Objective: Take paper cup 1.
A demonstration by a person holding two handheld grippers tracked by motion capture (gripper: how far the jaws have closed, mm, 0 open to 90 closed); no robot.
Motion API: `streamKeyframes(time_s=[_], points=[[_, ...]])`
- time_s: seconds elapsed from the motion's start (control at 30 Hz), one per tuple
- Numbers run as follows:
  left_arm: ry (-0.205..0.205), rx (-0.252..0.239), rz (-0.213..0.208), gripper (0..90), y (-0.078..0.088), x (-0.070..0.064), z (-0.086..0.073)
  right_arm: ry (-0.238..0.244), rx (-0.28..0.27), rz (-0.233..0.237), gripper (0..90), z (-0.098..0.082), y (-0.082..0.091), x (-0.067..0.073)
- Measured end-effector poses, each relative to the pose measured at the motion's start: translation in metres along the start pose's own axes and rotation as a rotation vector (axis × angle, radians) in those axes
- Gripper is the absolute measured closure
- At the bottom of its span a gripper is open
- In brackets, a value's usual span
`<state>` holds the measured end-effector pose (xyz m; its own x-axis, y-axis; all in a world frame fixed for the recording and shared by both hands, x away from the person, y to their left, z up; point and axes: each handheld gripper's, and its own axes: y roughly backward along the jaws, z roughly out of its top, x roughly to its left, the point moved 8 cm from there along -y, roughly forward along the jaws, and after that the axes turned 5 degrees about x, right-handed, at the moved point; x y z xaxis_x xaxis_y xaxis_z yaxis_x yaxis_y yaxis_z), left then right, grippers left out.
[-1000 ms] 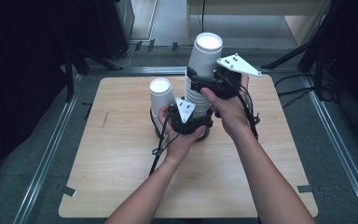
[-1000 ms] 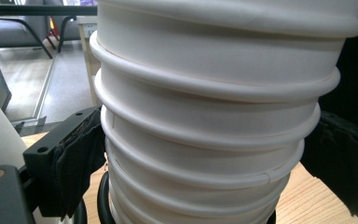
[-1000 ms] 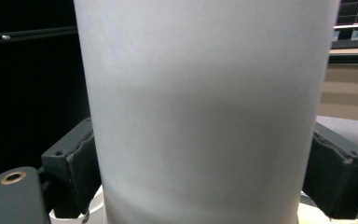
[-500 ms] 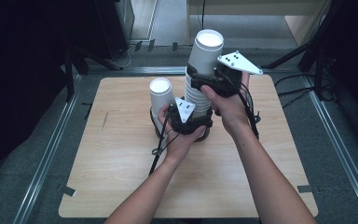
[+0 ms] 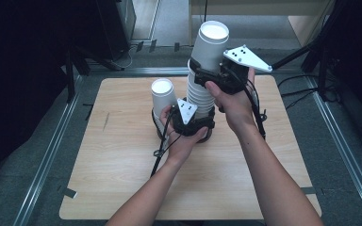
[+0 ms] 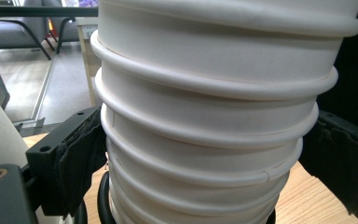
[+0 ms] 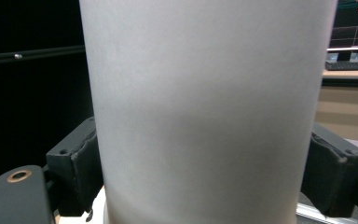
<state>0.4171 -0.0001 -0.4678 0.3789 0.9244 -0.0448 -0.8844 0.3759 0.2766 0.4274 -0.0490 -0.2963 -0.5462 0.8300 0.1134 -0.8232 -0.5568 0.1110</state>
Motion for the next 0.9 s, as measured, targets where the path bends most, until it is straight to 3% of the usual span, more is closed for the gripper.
streamKeyframes(time_s=[0.53,0.9], points=[[-0.005,0.003,-0.003,4.1,0.000,0.000,0.000,0.021,-0.064,-0.046,13.3,0.025,0.010,0.007],[-0.004,0.003,-0.003,4.1,0.000,0.000,0.000,0.037,-0.145,-0.056,13.9,0.046,0.024,0.012]])
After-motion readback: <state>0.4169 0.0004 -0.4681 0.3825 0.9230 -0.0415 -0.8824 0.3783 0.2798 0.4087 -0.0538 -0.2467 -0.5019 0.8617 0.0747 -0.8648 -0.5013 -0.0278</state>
